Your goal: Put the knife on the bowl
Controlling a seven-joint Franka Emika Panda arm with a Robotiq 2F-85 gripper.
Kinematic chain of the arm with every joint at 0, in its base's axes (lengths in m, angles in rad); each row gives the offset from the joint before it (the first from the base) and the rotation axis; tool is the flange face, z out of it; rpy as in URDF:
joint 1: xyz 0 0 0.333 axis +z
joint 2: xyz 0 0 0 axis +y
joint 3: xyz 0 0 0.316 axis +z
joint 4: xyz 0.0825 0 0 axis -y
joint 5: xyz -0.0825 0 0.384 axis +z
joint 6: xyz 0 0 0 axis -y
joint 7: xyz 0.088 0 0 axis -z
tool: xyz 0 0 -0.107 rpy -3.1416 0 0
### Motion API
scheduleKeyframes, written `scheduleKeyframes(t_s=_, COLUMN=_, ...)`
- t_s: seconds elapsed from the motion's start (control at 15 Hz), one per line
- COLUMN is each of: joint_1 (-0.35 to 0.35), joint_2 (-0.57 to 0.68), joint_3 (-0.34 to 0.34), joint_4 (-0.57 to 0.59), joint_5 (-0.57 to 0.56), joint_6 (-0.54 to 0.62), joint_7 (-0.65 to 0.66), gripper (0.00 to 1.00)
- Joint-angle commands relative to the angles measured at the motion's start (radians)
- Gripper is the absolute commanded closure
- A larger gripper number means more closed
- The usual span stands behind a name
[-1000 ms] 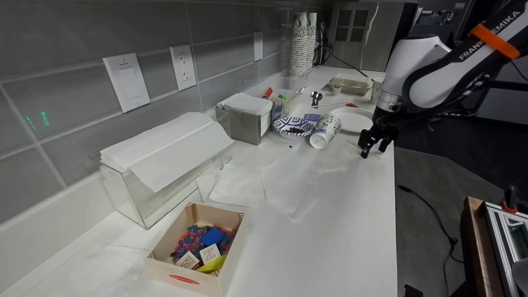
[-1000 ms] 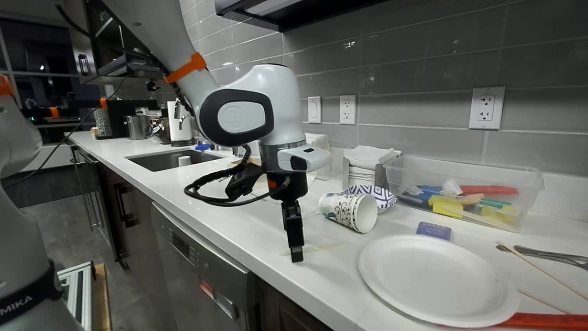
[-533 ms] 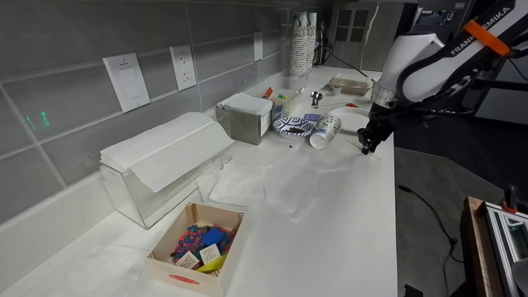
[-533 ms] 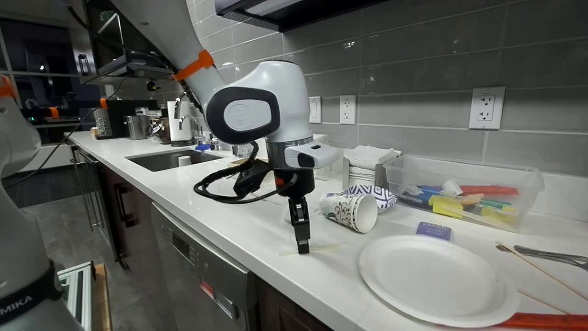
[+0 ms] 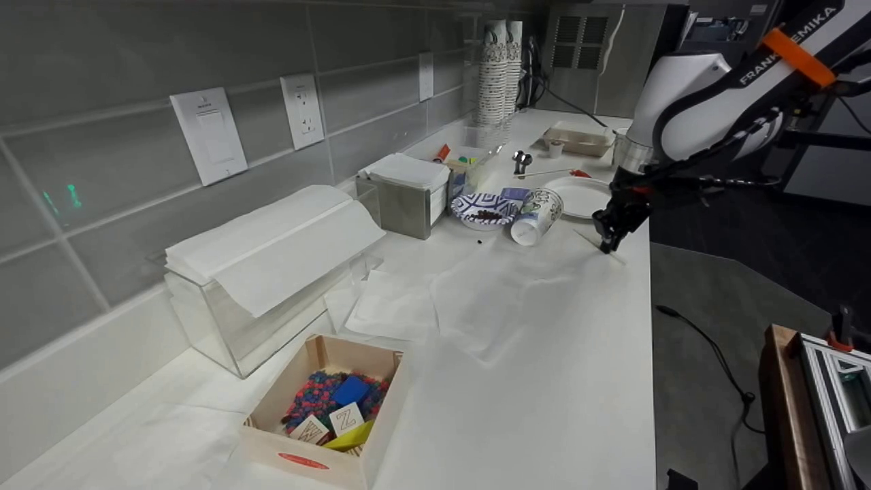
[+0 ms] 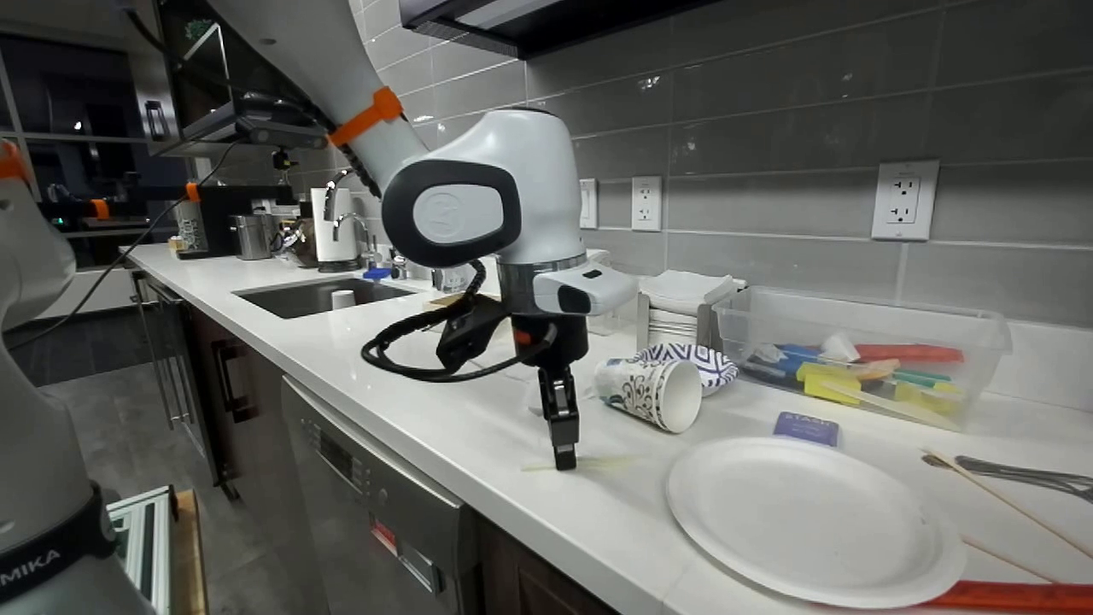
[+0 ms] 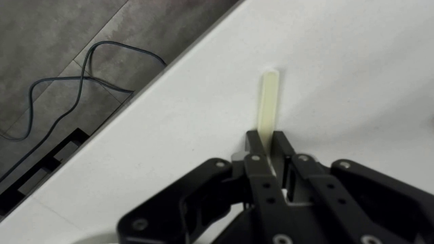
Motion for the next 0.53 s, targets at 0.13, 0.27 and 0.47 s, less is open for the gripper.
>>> scheduleKeyframes(t_s=0.13, joint_1=0.028, joint_2=-0.090, joint_3=0.002, joint_4=0.069, joint_5=-0.020, joint_6=-0.189, joint_7=0.031, gripper=0.97)
scheduleKeyframes(t_s=0.27, joint_1=0.028, joint_2=-0.105, joint_3=0.010, joint_4=0.112, joint_5=-0.050, joint_6=-0.254, joint_7=0.057, gripper=0.97)
scheduleKeyframes(t_s=0.47, joint_1=0.018, joint_2=-0.105, joint_3=0.017, joint_4=0.180, joint_5=-0.105, joint_6=-0.331, joint_7=0.108, gripper=0.97)
